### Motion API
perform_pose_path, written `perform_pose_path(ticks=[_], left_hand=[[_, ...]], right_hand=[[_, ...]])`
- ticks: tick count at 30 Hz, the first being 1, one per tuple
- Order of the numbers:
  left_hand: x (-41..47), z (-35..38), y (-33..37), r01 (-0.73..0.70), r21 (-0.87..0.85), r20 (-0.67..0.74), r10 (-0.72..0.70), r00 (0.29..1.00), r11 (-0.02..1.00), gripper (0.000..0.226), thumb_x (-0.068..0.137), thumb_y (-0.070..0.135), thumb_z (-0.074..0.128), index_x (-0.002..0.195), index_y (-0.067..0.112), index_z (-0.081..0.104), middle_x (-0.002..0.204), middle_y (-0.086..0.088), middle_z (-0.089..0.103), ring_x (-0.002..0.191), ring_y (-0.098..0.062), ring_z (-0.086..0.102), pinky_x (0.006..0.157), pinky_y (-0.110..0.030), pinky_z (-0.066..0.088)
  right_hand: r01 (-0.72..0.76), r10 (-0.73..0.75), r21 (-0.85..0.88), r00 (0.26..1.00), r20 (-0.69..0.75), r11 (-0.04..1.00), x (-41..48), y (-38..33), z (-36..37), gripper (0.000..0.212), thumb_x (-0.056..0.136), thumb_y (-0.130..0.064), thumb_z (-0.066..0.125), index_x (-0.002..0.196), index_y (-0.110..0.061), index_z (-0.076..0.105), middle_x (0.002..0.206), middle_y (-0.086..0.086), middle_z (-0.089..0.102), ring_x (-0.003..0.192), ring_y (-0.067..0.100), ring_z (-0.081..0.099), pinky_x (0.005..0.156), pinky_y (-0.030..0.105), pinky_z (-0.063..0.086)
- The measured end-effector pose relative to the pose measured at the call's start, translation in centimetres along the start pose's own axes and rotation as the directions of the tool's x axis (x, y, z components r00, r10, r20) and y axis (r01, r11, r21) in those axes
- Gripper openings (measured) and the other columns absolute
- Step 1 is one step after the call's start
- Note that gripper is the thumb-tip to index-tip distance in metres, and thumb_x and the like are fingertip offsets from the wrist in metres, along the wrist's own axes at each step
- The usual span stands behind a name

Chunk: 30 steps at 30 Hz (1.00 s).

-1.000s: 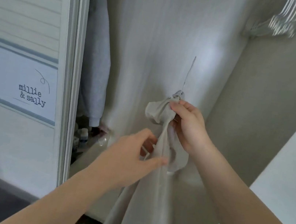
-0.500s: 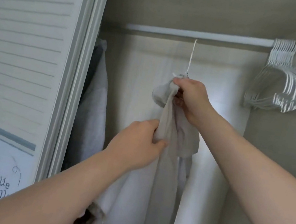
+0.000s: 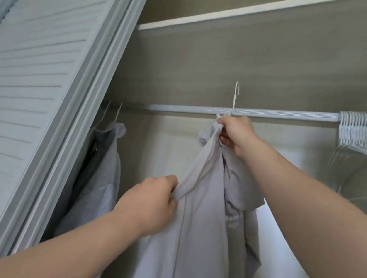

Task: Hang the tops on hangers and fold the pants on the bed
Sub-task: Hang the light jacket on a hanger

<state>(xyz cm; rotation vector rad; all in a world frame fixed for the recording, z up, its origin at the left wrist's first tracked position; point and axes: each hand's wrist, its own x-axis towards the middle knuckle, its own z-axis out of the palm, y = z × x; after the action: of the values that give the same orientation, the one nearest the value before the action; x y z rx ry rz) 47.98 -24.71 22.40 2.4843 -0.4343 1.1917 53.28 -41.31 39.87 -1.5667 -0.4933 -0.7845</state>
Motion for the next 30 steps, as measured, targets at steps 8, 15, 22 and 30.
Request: perform_pose_path(ticks=[8,15,22,30], left_hand=[[0.7,1.8,-1.2,0.007,0.043,0.015,-0.007,1.0,0.999,0.013,0.093,0.025,0.049,0.083,0.02,0.041,0.085,-0.004,0.058,0.083,-0.031,0.06,0.074,-0.044,0.052],[0.8,2.7,-1.5,0.031,0.005,0.008,-0.031,0.999,1.0,0.019,0.092,0.021,0.048,0.077,0.017,0.036,0.079,-0.007,0.055,0.08,-0.035,0.058,0.068,-0.043,0.049],[0.4,2.9,-1.8,0.023,0.007,0.027,-0.023,0.999,1.0,0.019,0.093,0.023,0.05,0.079,0.018,0.037,0.081,-0.007,0.057,0.078,-0.033,0.059,0.073,-0.048,0.053],[-0.3,3.4,-1.9,-0.064,0.08,0.088,0.057,0.994,0.995,0.028,0.086,0.019,0.051,0.076,0.024,0.025,0.078,0.003,0.045,0.084,-0.029,0.053,0.074,-0.043,0.051]], right_hand=[[-0.107,0.107,-0.054,0.994,-0.001,0.993,1.0,4.4,-0.8,0.02,0.088,-0.015,0.06,0.069,-0.014,0.055,0.057,0.002,0.052,0.051,0.015,0.049,0.051,0.021,0.04],[-0.004,0.013,-0.266,0.999,0.03,0.964,1.2,4.8,-0.9,0.035,0.084,-0.046,0.062,0.081,-0.012,0.056,0.068,0.006,0.059,0.057,0.023,0.055,0.055,0.027,0.044],[0.174,-0.12,-0.655,0.985,0.127,0.735,-2.2,3.6,-0.2,0.055,0.076,-0.072,0.058,0.068,-0.018,0.048,0.064,0.008,0.066,0.051,0.029,0.068,0.065,0.045,0.062],[0.081,0.019,-0.618,0.988,0.155,0.782,-2.7,1.7,2.3,0.058,0.082,-0.062,0.065,0.081,-0.005,0.06,0.069,0.014,0.07,0.047,0.028,0.066,0.045,0.028,0.054]])
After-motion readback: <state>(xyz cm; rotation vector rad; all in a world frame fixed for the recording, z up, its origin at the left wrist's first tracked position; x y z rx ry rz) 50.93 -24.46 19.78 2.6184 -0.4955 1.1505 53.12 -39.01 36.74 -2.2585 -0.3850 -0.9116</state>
